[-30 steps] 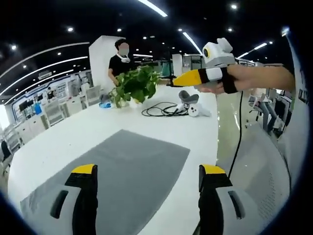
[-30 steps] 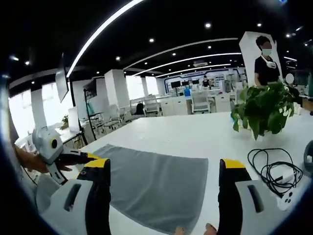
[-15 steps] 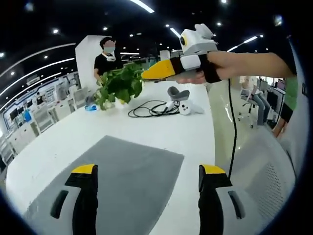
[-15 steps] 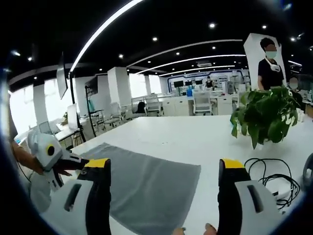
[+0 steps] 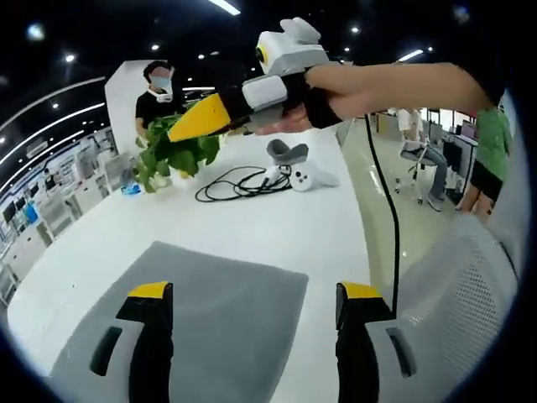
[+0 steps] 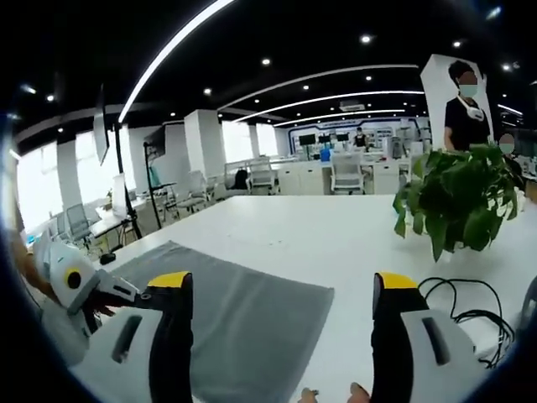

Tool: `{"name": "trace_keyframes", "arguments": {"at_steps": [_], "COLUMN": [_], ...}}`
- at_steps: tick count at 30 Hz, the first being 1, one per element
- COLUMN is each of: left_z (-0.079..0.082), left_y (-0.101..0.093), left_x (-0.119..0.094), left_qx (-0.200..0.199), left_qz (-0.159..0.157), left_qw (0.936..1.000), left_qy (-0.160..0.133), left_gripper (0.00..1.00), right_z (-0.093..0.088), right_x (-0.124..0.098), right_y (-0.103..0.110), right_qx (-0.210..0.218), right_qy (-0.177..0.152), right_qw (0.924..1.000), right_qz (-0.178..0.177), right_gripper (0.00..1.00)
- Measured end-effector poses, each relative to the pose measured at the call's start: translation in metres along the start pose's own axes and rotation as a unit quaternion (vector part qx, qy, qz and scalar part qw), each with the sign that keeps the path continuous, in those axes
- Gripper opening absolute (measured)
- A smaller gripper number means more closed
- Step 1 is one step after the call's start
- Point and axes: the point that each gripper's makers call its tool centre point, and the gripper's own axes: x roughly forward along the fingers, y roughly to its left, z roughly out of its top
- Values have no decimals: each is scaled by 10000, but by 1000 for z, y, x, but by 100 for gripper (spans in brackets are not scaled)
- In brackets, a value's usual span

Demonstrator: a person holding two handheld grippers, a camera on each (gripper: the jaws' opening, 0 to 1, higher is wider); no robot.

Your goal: Fold the towel on the table until its edges align and the towel forms a compact rectangular stack.

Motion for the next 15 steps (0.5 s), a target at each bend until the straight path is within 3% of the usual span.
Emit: {"name": "trace_keyframes", "arguments": {"at_steps": [11,13,15], "left_z": [-7,-9,-10], "left_y": [-10,-13,-17], "left_x": [34,39,44], "left_qx": [19,-27,-65], "left_qz": [-162,-241,-384], "left_qw": [9998,9996,9991], "left_qy": [126,152,142], "left_gripper": [80,76,64], "right_z": [-23,-27,-31], "right_x": [30,36,43], "right_y": [-24,-28,-32], "right_qx": [184,183,160], "right_qy": [243,300,342], "right_qw": [9995,9993,9992], "right_qz": [-102,-97,-99], "right_gripper": [83,82,79]}}
